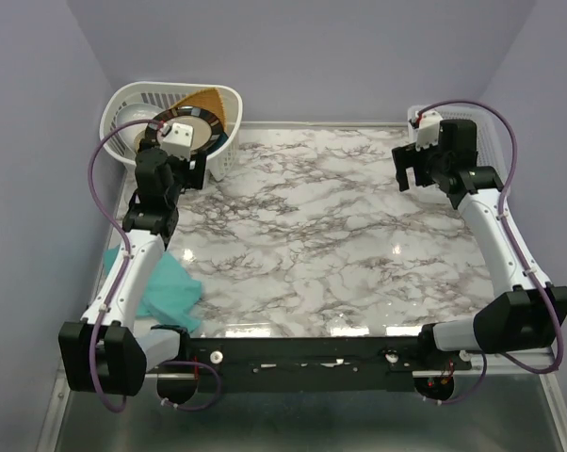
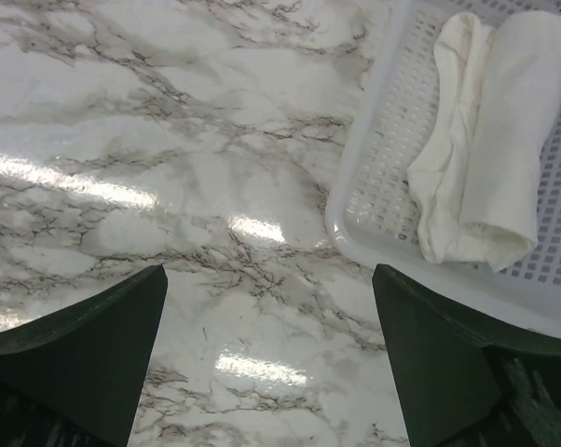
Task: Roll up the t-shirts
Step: Pick up the T-shirt from the center of the board.
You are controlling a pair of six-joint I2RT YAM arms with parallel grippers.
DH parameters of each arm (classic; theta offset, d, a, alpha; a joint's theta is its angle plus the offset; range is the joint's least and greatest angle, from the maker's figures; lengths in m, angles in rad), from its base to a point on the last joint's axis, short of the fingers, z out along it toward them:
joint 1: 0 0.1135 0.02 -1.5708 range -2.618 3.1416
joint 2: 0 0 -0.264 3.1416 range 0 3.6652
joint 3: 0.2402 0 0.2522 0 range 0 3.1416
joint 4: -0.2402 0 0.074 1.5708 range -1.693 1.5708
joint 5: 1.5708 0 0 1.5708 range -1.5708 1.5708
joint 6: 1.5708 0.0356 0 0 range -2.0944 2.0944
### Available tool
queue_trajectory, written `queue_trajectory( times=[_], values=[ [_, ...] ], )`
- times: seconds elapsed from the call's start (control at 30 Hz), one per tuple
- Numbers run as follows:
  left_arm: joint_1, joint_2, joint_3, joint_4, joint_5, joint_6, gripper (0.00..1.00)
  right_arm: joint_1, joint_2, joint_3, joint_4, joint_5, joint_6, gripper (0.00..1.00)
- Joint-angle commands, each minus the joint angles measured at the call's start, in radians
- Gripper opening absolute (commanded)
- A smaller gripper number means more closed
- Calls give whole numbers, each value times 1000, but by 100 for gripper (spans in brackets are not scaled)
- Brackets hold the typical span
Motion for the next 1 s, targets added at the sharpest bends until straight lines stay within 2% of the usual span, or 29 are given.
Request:
queue_trajectory(
  times=[0.0, 0.17, 0.23, 0.4, 0.43, 0.53, 0.57, 0.83, 0.97],
  values=[
    [34, -77, -29, -283, -38, 112, 99, 4, -26, 2, -75, -96, -17, 100],
    [85, -86, 11, -506, -35, 112, 99, 4, -42, 0, -207, -337, -172, 100],
    [147, -89, 8, -564, -36, 101, 99, 2, -42, 9, -215, -397, -166, 100],
    [172, -45, 52, -735, -84, 127, 96, 4, -16, 55, -248, -506, -120, 100],
    [174, -31, 71, -760, -101, 129, 95, 5, -15, 57, -248, -515, -122, 100],
    [175, 65, 86, -837, -286, 91, 92, 14, -4, 64, -264, -531, -125, 96],
    [183, 105, 89, -858, -286, 89, 89, 16, 10, 78, -282, -534, -123, 96],
    [188, 107, -19, -866, -251, 21, 88, 106, 94, 199, -394, -515, -140, 96],
    [188, 118, -107, -814, -303, -5, 88, 136, 123, 242, -422, -499, -126, 96]
  ],
)
